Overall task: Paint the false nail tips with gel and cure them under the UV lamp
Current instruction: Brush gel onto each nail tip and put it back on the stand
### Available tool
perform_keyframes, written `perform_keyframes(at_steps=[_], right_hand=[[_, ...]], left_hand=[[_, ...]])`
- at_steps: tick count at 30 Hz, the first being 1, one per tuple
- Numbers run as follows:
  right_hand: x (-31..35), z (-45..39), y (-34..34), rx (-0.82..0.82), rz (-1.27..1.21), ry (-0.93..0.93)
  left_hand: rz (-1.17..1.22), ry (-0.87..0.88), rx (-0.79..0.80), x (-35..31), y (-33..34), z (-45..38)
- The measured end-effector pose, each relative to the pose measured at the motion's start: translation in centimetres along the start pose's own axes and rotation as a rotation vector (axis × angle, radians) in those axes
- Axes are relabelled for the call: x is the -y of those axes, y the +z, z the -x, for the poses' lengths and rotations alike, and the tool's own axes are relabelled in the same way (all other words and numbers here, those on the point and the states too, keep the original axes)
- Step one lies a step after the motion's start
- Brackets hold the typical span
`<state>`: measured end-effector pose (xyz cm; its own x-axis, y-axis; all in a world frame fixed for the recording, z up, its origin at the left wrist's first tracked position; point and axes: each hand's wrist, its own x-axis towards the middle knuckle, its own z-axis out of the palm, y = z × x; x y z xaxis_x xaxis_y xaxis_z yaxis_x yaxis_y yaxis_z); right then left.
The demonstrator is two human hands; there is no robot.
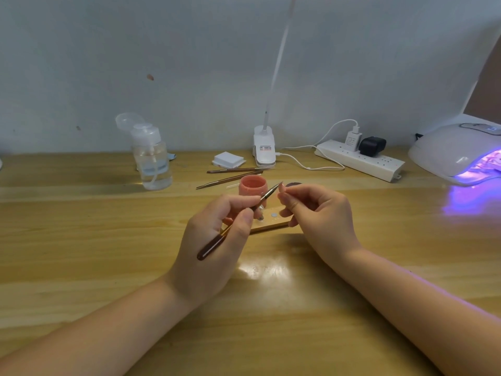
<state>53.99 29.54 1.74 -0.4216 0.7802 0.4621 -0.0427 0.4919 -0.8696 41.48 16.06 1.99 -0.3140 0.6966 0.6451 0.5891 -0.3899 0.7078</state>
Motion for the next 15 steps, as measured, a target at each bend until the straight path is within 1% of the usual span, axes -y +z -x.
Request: perform_keyframes(at_steps=[2,5,8,11,15], right_hand=[[-0.04,-0.03,0.04,0.0,-0.003,0.003],[-0.06,-0.11,0.0,0.004,-0.016,0.014],[-0.03,-0.08,-0.07,0.024,-0.026,0.018],[0.0,-0.17,0.0,0.041,-0.028,0.022],[0.05,-0.23,-0.04,0.046,-0.082,0.065]], left_hand=[[0.017,0.006,0.015,-0.05,-0.05,0.08],[0.11,0.007,0.004,-0.24,-0.17,0.15],[0.091,-0.001,-0.028,-0.34,-0.08,0.05],[0.043,-0.004,-0.014,-0.23,0.02,-0.01],[0.083,0.036,-0.023,-0.35,-0.2,0.14]])
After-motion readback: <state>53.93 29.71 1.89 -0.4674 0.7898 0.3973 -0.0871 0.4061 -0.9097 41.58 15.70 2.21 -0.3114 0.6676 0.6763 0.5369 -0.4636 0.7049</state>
